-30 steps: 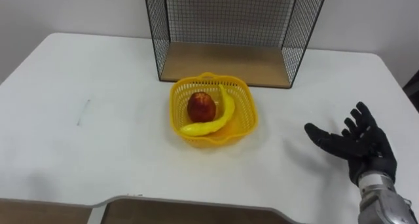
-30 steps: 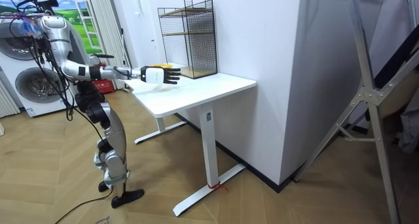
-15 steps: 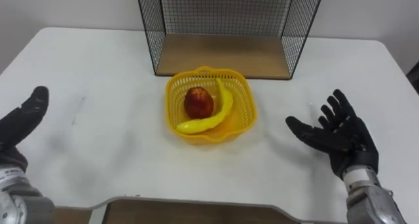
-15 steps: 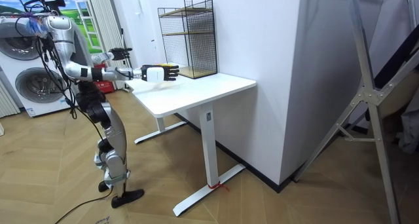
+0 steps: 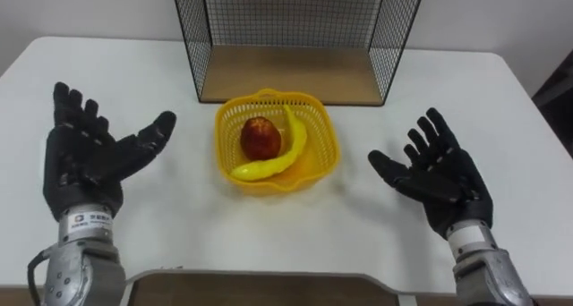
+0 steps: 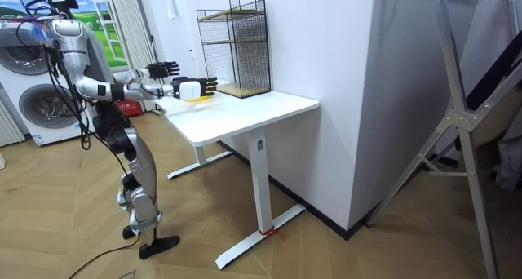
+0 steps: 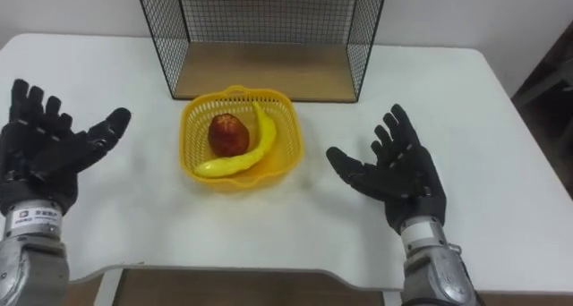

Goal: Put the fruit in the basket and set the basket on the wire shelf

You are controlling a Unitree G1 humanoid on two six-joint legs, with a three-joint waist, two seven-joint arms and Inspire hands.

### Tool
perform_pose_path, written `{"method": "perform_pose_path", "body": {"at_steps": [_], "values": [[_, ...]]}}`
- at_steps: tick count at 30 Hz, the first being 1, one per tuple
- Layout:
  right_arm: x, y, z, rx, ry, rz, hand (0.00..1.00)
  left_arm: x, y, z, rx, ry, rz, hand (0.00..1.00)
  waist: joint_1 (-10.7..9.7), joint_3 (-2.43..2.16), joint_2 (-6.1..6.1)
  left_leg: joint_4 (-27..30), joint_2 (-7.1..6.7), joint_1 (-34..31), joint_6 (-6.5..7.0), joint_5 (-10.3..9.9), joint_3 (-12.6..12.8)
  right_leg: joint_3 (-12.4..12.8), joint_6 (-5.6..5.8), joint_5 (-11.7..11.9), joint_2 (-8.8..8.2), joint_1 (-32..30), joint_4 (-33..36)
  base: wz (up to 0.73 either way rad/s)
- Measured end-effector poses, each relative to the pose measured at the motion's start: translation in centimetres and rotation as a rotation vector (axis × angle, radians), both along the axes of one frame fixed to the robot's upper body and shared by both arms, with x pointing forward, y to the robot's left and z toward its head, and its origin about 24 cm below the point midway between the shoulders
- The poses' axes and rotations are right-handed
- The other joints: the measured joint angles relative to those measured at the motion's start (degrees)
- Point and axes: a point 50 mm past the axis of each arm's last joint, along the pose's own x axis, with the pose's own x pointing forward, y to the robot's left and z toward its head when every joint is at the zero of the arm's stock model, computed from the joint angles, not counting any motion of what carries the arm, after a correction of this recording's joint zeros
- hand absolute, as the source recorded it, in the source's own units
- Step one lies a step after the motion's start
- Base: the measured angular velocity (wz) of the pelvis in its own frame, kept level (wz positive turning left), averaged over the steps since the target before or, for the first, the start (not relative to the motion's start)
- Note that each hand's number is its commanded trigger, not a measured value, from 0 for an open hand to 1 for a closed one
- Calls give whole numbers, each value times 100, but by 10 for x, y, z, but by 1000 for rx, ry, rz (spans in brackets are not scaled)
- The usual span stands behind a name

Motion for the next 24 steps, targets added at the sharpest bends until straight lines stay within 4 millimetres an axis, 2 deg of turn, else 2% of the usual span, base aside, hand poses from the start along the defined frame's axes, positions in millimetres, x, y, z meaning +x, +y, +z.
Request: {"method": "perform_pose_path", "body": {"at_steps": [5,15,24], "values": [[14,15,10,44,-57,56,0,1,-11,-17,15,65,-62,0,-137,0,0,11,1,19,0,0,-3,-3,-4,3,1,22,7,0],[20,25,15,50,-94,125,0,4,-29,-22,79,87,-156,0,-227,13,-16,2,-4,2,0,0,7,63,-3,2,8,2,27,0],[19,37,12,53,-83,182,0,2,-42,-29,75,119,-221,0,-227,13,-150,-7,2,-2,2,2,26,62,-3,3,13,-16,-2,0]]}}
